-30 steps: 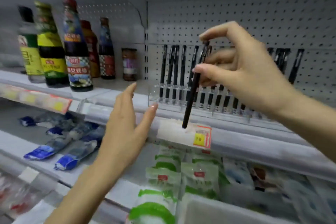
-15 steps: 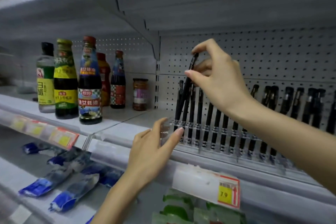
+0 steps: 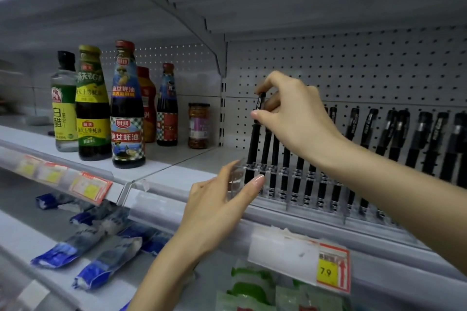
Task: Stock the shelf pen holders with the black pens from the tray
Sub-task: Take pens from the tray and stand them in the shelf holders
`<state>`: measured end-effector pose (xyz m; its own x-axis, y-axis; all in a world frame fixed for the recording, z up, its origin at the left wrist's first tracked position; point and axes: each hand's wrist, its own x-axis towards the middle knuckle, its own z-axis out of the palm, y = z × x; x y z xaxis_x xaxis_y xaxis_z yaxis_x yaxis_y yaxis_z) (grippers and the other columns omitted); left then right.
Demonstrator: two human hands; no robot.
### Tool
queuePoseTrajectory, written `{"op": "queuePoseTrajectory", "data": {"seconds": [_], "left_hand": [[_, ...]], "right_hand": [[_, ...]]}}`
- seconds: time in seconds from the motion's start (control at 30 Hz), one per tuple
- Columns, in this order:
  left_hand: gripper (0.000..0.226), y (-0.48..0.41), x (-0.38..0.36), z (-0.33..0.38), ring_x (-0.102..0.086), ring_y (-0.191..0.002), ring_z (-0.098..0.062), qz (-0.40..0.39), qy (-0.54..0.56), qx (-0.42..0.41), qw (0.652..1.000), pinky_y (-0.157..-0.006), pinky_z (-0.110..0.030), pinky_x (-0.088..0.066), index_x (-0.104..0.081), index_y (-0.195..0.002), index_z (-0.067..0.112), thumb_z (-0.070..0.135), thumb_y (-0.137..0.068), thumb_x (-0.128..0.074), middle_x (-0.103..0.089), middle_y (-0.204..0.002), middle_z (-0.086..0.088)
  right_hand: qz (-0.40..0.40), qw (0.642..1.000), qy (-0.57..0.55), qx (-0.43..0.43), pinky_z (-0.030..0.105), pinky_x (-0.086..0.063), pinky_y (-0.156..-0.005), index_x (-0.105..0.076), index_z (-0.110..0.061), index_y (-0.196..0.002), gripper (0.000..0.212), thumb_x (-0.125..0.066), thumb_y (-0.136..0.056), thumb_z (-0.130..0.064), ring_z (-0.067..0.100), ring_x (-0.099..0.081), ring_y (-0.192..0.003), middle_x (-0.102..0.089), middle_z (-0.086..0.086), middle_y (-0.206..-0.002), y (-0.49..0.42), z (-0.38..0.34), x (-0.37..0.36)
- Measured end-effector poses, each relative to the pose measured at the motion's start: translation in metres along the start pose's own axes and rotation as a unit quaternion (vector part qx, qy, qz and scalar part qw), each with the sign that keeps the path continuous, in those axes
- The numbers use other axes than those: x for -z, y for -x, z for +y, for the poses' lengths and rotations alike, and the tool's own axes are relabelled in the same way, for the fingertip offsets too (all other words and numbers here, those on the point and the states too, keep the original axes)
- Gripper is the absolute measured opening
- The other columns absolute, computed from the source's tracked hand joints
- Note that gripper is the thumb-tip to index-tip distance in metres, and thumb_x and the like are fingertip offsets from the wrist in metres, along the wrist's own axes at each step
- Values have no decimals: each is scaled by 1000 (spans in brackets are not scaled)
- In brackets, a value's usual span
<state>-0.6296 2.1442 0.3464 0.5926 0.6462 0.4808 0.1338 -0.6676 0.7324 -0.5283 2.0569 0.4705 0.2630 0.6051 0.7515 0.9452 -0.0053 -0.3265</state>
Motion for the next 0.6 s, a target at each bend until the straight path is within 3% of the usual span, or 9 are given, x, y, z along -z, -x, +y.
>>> {"op": "queuePoseTrajectory", "data": {"seconds": [0.17, 0.33, 0.6], "left_hand": [[88, 0, 2, 1, -45, -128, -7, -8, 2, 4, 1000, -110, -39, -33, -39, -135, 50, 92, -58, -29, -54, -131, 24], [91, 1, 4, 3, -43, -128, -7, -19, 0, 13, 1000, -111, -38, -31, -38, -137, 49, 91, -57, -29, -53, -133, 23], [93, 1, 6, 2, -41, -130, -9, -28, 6, 20, 999, -112, -40, -31, -38, -138, 47, 92, -57, -29, -53, -134, 21]], "right_hand": [[-10, 999, 35, -22, 33, -51, -77, -57, -19, -116, 31, -68, -87, -22, 20, -60, -92, -64, 3, -98, -6, -5, -1], [-20, 998, 56, -22, 34, -51, -76, -62, -16, -108, 24, -70, -86, -20, 22, -60, -89, -64, 3, -90, -5, -5, -8], [-23, 998, 65, -12, 31, -45, -74, -56, -20, -120, 36, -69, -87, -23, 20, -57, -95, -53, -3, -90, 1, -6, -3]]}}
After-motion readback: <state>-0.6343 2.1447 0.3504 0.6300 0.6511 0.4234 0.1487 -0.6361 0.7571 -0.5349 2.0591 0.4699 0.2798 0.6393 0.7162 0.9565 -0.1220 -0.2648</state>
